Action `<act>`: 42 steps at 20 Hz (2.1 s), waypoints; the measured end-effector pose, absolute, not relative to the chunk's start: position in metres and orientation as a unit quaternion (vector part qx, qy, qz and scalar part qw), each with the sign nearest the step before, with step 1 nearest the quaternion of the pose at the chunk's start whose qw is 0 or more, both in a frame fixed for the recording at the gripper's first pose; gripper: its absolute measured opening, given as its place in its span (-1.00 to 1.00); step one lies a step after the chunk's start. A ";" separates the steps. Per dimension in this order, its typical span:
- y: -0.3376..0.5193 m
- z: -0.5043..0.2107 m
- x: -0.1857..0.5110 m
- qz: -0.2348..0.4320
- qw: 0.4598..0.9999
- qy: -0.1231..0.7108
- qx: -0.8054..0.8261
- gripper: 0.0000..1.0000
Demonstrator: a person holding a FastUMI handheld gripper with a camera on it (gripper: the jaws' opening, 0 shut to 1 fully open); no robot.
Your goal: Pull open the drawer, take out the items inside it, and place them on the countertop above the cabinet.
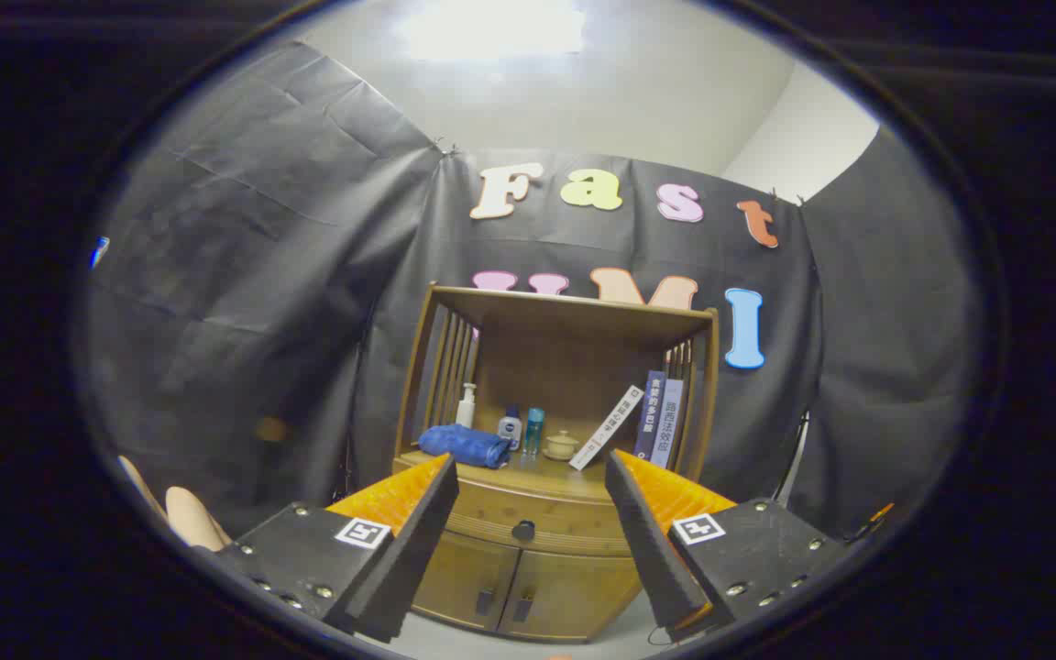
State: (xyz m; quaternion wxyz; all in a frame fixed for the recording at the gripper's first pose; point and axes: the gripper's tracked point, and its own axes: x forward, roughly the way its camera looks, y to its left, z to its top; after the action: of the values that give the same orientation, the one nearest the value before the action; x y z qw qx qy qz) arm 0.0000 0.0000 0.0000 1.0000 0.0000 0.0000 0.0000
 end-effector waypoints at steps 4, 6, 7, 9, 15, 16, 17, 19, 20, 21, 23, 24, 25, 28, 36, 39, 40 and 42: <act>0.008 -0.008 0.002 0.012 1.000 0.015 0.016 0.93; 0.006 -0.004 0.002 0.009 1.000 0.011 0.018 0.93; 0.005 -0.004 0.001 0.006 1.000 0.010 0.017 0.92; 0.001 -0.007 0.000 0.001 1.000 0.010 0.014 0.93; 0.004 -0.016 0.000 0.003 1.000 0.017 0.013 0.92; 0.005 -0.016 0.001 0.003 1.000 0.017 0.014 0.93; 0.005 -0.015 0.001 0.003 1.000 0.016 0.013 0.93; 0.001 -0.015 0.000 -0.003 1.000 0.014 0.009 0.93; -0.001 -0.015 0.001 -0.006 1.000 0.013 0.007 0.93; -0.003 -0.016 0.001 -0.008 1.000 0.013 0.005 0.93; -0.004 -0.020 0.003 -0.010 1.000 0.016 0.004 0.93; -0.006 -0.023 0.006 -0.011 1.000 0.016 0.001 0.93; -0.007 -0.028 0.009 -0.012 1.000 0.020 -0.002 0.93; -0.010 -0.052 0.027 -0.012 0.999 0.033 -0.008 0.93; -0.010 -0.163 0.132 -0.030 0.996 0.076 -0.020 0.93; -0.004 -0.210 0.175 -0.034 0.993 0.113 0.000 0.93; -0.004 -0.227 0.187 -0.037 0.991 0.128 0.008 0.93; -0.006 -0.255 0.209 -0.044 0.987 0.157 0.018 0.93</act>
State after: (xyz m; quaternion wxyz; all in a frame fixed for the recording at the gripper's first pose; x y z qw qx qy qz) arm 0.2085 -0.0060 -0.2555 0.9865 0.0184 0.1566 -0.0436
